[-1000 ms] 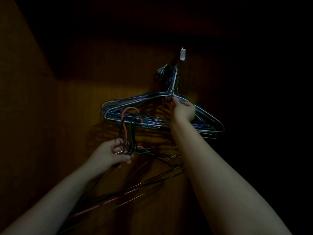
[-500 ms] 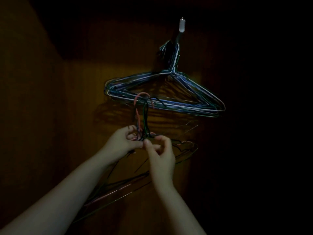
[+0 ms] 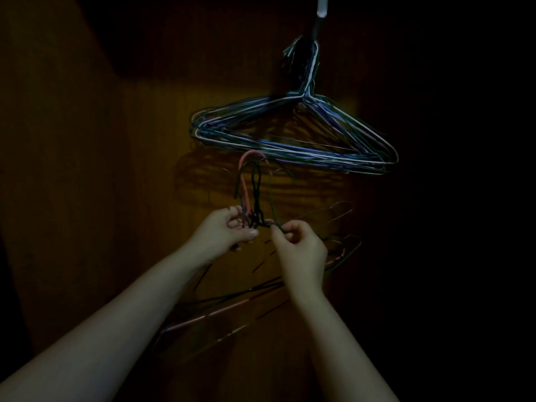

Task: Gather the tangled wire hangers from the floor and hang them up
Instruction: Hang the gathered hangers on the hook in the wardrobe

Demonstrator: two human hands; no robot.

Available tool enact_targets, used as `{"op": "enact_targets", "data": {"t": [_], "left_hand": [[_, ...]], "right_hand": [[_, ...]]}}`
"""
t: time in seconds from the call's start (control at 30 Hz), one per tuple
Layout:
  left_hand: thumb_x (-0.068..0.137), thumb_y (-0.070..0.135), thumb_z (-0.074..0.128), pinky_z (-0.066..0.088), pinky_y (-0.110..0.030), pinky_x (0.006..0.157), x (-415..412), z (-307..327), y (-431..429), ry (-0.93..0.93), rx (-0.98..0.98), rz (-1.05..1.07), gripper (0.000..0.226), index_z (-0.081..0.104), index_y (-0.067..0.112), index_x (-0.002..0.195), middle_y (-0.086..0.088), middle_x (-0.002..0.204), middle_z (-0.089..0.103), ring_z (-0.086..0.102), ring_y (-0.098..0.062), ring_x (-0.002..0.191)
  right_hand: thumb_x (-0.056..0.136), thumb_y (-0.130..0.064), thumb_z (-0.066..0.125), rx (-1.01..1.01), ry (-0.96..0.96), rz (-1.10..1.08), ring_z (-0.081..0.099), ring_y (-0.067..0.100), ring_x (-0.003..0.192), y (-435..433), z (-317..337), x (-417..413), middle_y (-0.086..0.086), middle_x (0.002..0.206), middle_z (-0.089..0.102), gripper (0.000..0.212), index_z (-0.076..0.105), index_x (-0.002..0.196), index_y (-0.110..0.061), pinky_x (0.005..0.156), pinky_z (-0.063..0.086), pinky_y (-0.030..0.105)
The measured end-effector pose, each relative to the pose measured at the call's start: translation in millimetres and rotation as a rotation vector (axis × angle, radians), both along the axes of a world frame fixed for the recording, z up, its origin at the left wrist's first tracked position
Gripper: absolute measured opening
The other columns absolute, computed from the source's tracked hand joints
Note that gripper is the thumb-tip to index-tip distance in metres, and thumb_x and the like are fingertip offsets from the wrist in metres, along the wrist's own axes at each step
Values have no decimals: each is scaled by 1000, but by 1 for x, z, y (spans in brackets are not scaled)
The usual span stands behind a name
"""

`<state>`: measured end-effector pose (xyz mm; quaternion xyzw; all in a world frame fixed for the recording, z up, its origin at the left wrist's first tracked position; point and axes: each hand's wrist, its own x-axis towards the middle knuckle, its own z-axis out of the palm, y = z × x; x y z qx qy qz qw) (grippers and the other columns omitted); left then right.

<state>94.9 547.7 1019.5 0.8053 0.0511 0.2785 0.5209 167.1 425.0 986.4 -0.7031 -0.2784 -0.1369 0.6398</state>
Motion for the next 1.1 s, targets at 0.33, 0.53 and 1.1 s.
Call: {"op": "enact_targets", "data": {"t": [0.33, 0.53, 1.1], "left_hand": [[75, -4, 72, 44, -7, 59, -23, -10, 43, 188, 173, 47, 27, 59, 19, 80, 10, 68, 60, 56, -10, 70], [75, 0, 72, 46, -7, 56, -27, -7, 70, 220, 172, 94, 21, 60, 12, 88, 3, 73, 59, 58, -6, 64], [79, -3, 66, 46, -10, 54, -45, 27, 53, 136, 300, 53, 21, 55, 12, 71, 5, 59, 58, 56, 2, 50]], "right_hand": [[100, -27, 40, -537, -369, -10, 57, 16, 72, -32, 7, 29, -2, 78, 55, 22, 44, 116, -12, 61, 49, 31], [102, -25, 35, -616, -421, 0, 56, 17, 67, -39, 6, 26, 1, 76, 55, 20, 41, 116, -12, 57, 46, 31], [100, -20, 39, -336, -256, -455, 60, 26, 80, -46, 13, 55, 10, 96, 64, 23, 53, 116, -10, 60, 40, 30]]}}
